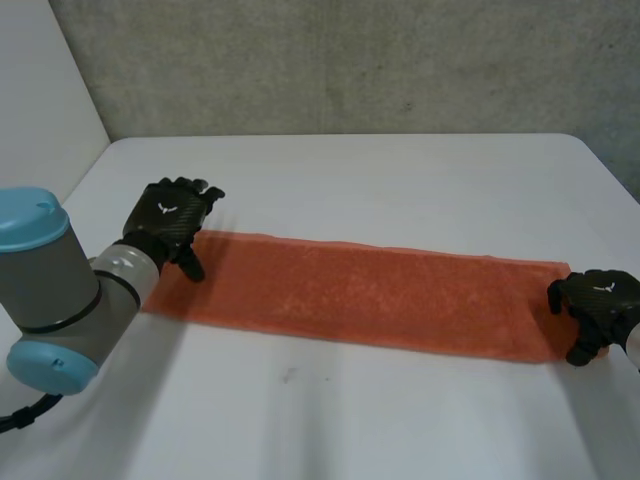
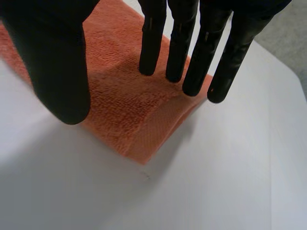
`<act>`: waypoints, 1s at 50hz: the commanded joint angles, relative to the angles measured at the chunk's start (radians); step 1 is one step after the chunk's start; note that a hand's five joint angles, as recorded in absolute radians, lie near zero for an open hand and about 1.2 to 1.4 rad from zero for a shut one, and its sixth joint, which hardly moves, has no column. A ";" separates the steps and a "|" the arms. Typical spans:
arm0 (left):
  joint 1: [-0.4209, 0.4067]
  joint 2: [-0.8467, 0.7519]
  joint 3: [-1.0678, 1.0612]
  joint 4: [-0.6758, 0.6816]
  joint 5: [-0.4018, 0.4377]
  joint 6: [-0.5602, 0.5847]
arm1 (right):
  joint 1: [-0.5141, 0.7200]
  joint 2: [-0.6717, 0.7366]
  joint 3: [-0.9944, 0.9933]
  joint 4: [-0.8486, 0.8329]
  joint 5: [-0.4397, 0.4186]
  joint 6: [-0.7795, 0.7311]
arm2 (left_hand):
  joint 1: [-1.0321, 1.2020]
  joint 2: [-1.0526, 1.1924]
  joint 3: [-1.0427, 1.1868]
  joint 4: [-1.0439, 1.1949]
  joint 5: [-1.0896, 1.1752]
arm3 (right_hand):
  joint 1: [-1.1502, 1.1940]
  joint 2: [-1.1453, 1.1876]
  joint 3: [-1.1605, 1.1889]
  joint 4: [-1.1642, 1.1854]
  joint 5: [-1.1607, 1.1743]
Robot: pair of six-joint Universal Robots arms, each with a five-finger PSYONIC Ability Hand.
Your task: Fold the laundry
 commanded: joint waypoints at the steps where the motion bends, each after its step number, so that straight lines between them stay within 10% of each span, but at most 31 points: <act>1: 0.004 -0.002 -0.001 0.002 0.001 0.006 | 0.001 0.049 0.008 -0.104 0.005 -0.002 | -0.025 -0.024 -0.033 -0.025 -0.044 | 0.253 0.160 0.161 0.164 0.188; 12: 0.004 -0.002 -0.001 0.002 0.001 0.006 | -0.002 0.070 0.004 -0.114 0.002 -0.004 | -0.025 -0.024 -0.033 -0.025 -0.044 | 0.446 0.353 0.354 0.357 0.381; 14: 0.002 -0.002 -0.005 0.002 0.001 0.006 | -0.006 0.080 -0.002 -0.114 0.008 -0.004 | -0.025 -0.024 -0.033 -0.025 -0.044 | 0.864 0.772 0.773 0.776 0.800; 36: 0.000 0.019 -0.015 0.003 -0.004 0.004 | -0.310 0.017 -0.231 -0.075 0.147 -0.146 | -0.025 -0.024 -0.033 -0.025 -0.044 | 0.868 0.775 0.777 0.779 0.803; 50: 0.004 0.033 -0.015 0.003 -0.011 0.001 | 0.449 0.014 -0.488 -0.032 0.202 -0.010 | -0.025 -0.024 -0.033 -0.025 -0.044 | 0.868 0.775 0.777 0.779 0.803</act>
